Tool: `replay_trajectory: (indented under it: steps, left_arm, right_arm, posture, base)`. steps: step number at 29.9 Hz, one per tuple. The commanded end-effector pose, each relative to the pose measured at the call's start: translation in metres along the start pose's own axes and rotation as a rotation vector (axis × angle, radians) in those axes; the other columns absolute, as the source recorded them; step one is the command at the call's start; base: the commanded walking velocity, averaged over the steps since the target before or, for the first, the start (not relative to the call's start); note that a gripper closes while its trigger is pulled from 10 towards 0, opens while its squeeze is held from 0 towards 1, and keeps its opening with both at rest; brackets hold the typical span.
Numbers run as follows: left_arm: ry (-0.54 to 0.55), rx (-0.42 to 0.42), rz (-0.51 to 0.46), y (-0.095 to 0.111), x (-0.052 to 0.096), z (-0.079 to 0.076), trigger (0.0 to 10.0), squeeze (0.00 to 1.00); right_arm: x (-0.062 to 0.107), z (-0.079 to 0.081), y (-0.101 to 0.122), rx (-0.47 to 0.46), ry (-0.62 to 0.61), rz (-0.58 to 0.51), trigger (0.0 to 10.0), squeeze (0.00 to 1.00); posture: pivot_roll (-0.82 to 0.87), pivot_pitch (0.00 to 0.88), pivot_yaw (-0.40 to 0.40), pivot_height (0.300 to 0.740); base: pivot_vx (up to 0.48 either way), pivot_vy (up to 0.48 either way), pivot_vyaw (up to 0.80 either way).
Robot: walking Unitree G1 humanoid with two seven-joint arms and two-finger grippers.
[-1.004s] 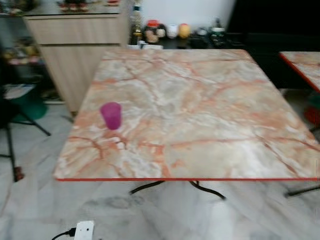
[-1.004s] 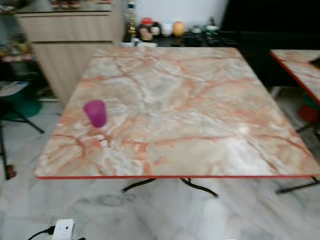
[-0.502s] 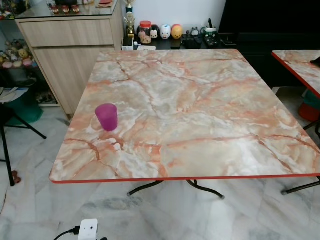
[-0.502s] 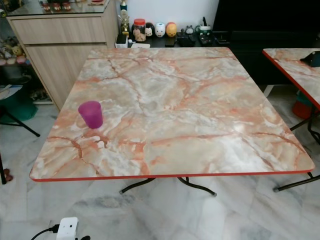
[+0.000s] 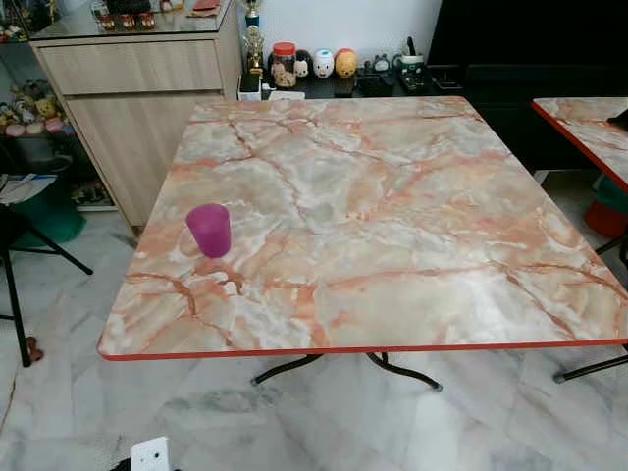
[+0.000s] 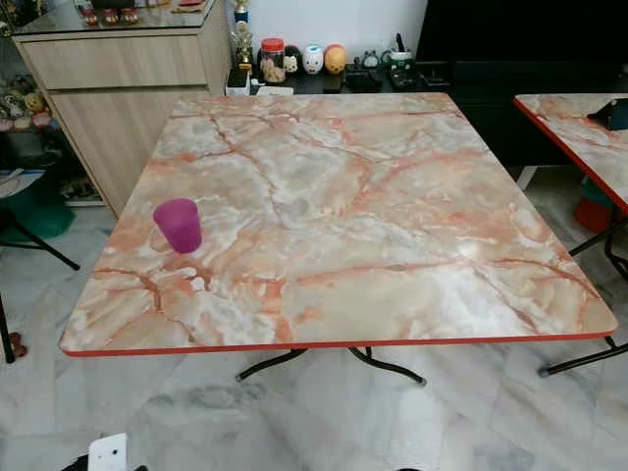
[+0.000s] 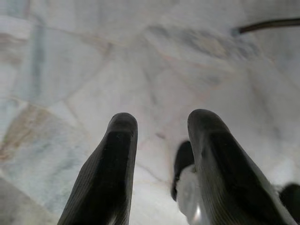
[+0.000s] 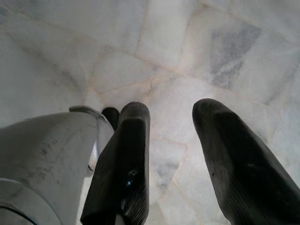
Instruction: Setting the table
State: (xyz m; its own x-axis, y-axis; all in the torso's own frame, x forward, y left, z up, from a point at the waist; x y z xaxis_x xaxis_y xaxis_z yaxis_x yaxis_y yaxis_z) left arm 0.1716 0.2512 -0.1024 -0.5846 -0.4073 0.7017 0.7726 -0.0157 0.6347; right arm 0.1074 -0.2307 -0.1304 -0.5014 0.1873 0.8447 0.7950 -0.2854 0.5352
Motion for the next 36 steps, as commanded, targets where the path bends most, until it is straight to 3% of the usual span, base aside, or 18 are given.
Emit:
replay_trajectory:
  steps: [1,2,10,13,17,18,20,22,24,26,27,28,29,30,32,34,35,36]
  left_arm:
    - [0.164,0.004,-0.11,0.028,-0.01,0.07,10.0,0.0]
    - [0.217,-0.029,-0.202,0.054,-0.011,0.111,10.0,0.0]
    - [0.128,-0.165,-0.308,0.079,-0.011,0.103,10.0,0.0]
    - [0.184,-0.162,-0.318,0.082,-0.01,0.114,10.0,0.0]
    - [0.372,-0.134,-0.371,0.098,-0.003,0.147,10.0,0.0]
    - [0.439,-0.095,-0.442,0.116,0.003,0.159,10.0,0.0]
    - [0.468,-0.089,-0.484,0.126,0.006,0.164,10.0,0.0]
    - [0.54,-0.167,-0.672,0.178,0.021,0.17,10.0,0.0]
    - [0.516,-0.155,-0.865,0.233,0.037,0.158,10.0,0.0]
    - [0.491,-0.133,-0.906,0.245,0.041,0.154,10.0,0.0]
    - [0.368,-0.087,-0.994,0.27,0.048,0.134,10.0,0.0]
    - [0.368,-0.087,-0.994,0.27,0.048,0.134,10.0,0.0]
    - [0.283,-0.092,-1.049,0.286,0.053,0.118,10.0,0.0]
    - [0.147,-0.107,-1.146,0.309,0.067,0.09,10.0,0.0]
    - [0.1,-0.111,-1.183,0.317,0.074,0.079,10.0,0.0]
    - [-0.067,-0.116,-1.246,0.333,0.09,0.043,10.0,0.0]
    - [-0.067,-0.116,-1.246,0.333,0.09,0.043,10.0,0.0]
    - [-0.164,-0.094,-1.246,0.334,0.095,0.024,10.0,0.0]
  right_arm:
    - [0.001,-0.001,-0.005,0.008,-0.002,0.019,10.0,0.0]
    - [0.001,0.0,-0.005,0.021,0.006,0.024,10.0,0.0]
    - [0.0,0.005,-0.001,0.016,0.019,0.011,10.0,0.0]
    - [-0.001,0.008,0.0,0.02,0.024,0.007,10.0,0.0]
    - [-0.002,0.009,0.001,0.021,0.025,0.005,10.0,0.0]
    - [-0.002,0.008,0.002,0.017,0.022,0.004,10.0,0.0]
    - [-0.002,0.008,0.002,0.016,0.022,0.004,10.0,0.0]
    - [-0.003,0.01,0.004,0.018,0.027,0.001,10.0,0.0]
    - [-0.004,0.015,0.009,0.012,0.034,-0.01,10.0,0.0]
    - [-0.005,0.016,0.011,0.009,0.035,-0.013,10.0,0.0]
    - [-0.005,0.018,0.013,0.005,0.037,-0.02,10.0,0.0]
    - [-0.005,0.018,0.013,0.005,0.037,-0.02,10.0,0.0]
    - [-0.006,0.019,0.014,0.005,0.039,-0.022,10.0,0.0]
    - [-0.006,0.017,0.014,0.002,0.038,-0.021,10.0,0.0]
    - [-0.005,0.015,0.013,0.0,0.037,-0.02,10.0,0.0]
    - [-0.004,0.012,0.011,-0.005,0.034,-0.018,10.0,0.0]
    - [-0.004,0.012,0.011,-0.005,0.034,-0.018,10.0,0.0]
    - [-0.004,0.012,0.011,-0.007,0.034,-0.017,10.0,0.0]
  posture:
    - [0.02,0.0,0.003,0.736]
    - [0.02,0.0,0.002,0.736]
    - [0.02,0.0,0.0,0.736]
    - [0.02,0.0,0.001,0.736]
    - [0.02,0.0,-0.01,0.736]
    - [0.03,0.0,-0.015,0.736]
    - [0.03,0.0,-0.015,0.736]
    - [0.04,0.0,-0.023,0.736]
    - [0.03,0.0,-0.026,0.736]
    - [0.03,0.0,-0.026,0.736]
    - [0.03,0.0,-0.027,0.736]
    - [0.03,0.0,-0.027,0.736]
    - [0.03,0.0,-0.027,0.736]
    - [0.03,0.0,-0.025,0.736]
    - [0.03,0.0,-0.025,0.736]
    - [0.03,0.0,-0.026,0.736]
    - [0.03,0.0,-0.026,0.736]
    - [0.02,0.0,-0.027,0.736]
  base:
    - [0.0,0.0,0.0]
    - [0.0,0.0,0.0]
    - [0.0,0.0,0.0]
    - [0.0,0.0,0.0]
    - [0.0,0.0,0.0]
    - [0.0,0.0,0.0]
    - [0.0,0.0,0.0]
    - [0.0,0.0,0.0]
    - [0.0,0.0,0.0]
    - [0.0,0.0,0.0]
    - [0.0,0.0,0.0]
    - [0.0,0.0,0.0]
    - [0.0,0.0,0.0]
    - [0.0,0.0,0.0]
    - [0.0,0.0,0.0]
    - [0.0,0.0,0.0]
    - [0.0,0.0,0.0]
    - [0.0,0.0,0.0]
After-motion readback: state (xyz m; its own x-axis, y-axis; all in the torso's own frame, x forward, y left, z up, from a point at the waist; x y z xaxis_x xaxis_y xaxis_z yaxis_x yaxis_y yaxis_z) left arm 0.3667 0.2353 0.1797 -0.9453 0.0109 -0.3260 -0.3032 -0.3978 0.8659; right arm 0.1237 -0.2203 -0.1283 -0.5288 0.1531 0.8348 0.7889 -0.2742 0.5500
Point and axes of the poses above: a point about 5 cm out from each wrist's last joint towards the gripper, its own x axis pointing back from the gripper into the wrist, its own y axis along the axis of the wrist's last joint, z = x × y, the point moved 3 cm from there along -x, pointing out of the wrist towards the gripper, and after that the axes turned 12 degrees about -x, right-handed, at the moved point
